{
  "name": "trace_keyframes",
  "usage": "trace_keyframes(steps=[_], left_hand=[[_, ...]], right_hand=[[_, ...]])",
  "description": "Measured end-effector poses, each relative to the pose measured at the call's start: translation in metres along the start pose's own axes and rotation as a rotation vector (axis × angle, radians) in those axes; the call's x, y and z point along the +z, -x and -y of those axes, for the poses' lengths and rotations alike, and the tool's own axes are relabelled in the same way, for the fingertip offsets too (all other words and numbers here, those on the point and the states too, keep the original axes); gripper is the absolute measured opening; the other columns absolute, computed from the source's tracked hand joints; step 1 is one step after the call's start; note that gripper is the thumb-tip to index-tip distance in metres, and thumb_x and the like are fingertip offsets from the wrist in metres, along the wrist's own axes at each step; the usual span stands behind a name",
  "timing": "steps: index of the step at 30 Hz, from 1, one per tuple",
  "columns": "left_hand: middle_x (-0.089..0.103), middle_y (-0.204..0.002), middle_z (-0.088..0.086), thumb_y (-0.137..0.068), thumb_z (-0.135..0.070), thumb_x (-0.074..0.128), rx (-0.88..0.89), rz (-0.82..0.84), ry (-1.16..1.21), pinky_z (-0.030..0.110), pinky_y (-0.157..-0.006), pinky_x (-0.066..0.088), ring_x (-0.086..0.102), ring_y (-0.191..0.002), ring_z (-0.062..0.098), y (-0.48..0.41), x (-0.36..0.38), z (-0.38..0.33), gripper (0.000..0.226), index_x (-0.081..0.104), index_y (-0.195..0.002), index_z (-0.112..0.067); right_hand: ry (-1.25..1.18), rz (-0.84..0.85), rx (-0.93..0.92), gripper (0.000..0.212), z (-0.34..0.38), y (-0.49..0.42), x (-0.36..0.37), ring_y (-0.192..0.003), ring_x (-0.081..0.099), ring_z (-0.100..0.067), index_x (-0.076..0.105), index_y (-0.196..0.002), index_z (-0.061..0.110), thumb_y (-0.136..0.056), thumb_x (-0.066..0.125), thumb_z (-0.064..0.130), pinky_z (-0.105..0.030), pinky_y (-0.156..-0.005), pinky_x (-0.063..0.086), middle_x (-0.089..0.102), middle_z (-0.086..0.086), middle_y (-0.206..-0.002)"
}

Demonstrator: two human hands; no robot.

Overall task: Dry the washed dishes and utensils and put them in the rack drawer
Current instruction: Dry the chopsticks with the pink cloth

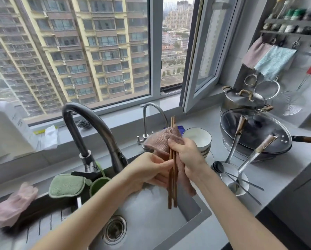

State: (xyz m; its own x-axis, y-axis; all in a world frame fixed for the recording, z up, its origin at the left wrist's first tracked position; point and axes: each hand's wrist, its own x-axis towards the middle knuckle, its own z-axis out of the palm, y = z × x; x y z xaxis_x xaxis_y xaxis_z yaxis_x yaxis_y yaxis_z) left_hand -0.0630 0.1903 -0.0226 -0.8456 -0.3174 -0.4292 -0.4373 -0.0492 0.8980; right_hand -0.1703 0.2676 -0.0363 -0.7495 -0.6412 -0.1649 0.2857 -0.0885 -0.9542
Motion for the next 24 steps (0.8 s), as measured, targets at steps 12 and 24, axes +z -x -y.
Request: trace_keyframes(steps=[12, 24], left_hand=[[0.061, -0.075, 0.007, -0.088, -0.03, 0.063, 0.158, -0.221, 0.072, 0.021, -0.058, 0.04, 0.051, -0.067, 0.014, -0.045, -0.055, -0.036, 0.028, 0.067, -0.085, -0.003], [0.066, -0.054, 0.009, -0.087, -0.004, 0.062, 0.182, -0.514, 0.488, 0.019, -0.043, 0.052, 0.064, -0.043, 0.012, -0.03, -0.065, -0.047, 0.014, 0.061, -0.075, 0.003]], right_hand=[[0.266, 0.367, 0.173, 0.02, 0.022, 0.017, 0.008, -0.045, 0.06, -0.012, 0.061, -0.105, -0.009, -0.093, 0.057, 0.007, -0.021, -0.042, 0.049, 0.061, -0.008, -0.064], [0.469, 0.377, 0.033, 0.01, -0.018, 0.054, -0.042, -0.08, 0.062, -0.009, 0.067, -0.096, 0.004, -0.09, 0.062, 0.011, -0.024, -0.072, 0.047, 0.068, -0.001, -0.082]])
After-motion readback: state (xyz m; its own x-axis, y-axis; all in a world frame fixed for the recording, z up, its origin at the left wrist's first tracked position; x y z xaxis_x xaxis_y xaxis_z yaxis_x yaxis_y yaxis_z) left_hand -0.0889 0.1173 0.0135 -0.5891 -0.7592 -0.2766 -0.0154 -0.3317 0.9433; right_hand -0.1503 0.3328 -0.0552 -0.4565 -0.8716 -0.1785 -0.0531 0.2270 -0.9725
